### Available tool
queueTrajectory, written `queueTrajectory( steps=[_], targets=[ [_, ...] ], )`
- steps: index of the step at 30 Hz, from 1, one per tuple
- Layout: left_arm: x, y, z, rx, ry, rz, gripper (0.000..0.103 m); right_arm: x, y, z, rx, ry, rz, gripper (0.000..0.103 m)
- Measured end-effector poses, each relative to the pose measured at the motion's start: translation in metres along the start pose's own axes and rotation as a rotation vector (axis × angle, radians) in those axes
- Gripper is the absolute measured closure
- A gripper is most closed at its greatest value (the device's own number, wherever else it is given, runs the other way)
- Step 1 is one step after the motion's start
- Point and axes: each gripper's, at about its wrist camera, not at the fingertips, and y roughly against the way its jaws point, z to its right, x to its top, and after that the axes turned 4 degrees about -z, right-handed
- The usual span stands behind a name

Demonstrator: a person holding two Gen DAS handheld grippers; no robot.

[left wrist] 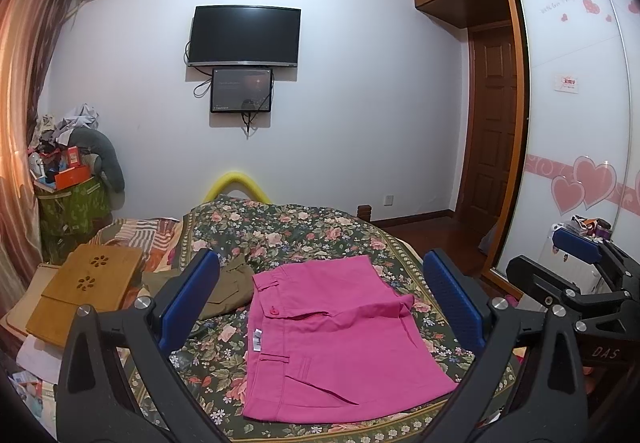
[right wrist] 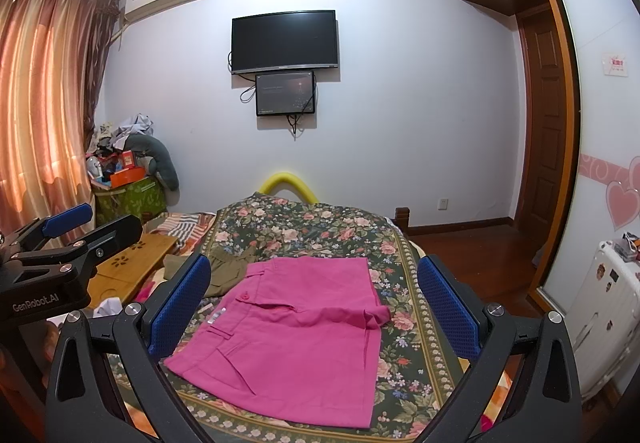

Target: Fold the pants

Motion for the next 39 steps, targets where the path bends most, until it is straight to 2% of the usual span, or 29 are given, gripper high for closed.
queueTrajectory(
  steps=[26, 32, 35, 39],
  targets=[
    [-0.001, -0.007, 0.001, -0.014, -0.001, -0.022, 0.000, -0.001, -0.005, 0.002, 0.002, 0.002, -0.015, 0.000],
    [-0.003, -0.029, -0.002, -0.010, -0.001, -0.062, 0.000, -0.006, -0.019, 0.009, -0.011, -0.006, -0.048, 0.000],
    [-0.007, -0.048, -0.005, 0.019, -0.017, -0.089, 0.000, -0.012, -0.033, 0.017, -0.018, -0.024, -0.080, 0.000],
    [-0.019, -0.087, -0.016, 0.020, -0.016, -0.177, 0.000, -0.025, -0.057, 0.030, -0.029, -0.030, -0.148, 0.000]
  ],
)
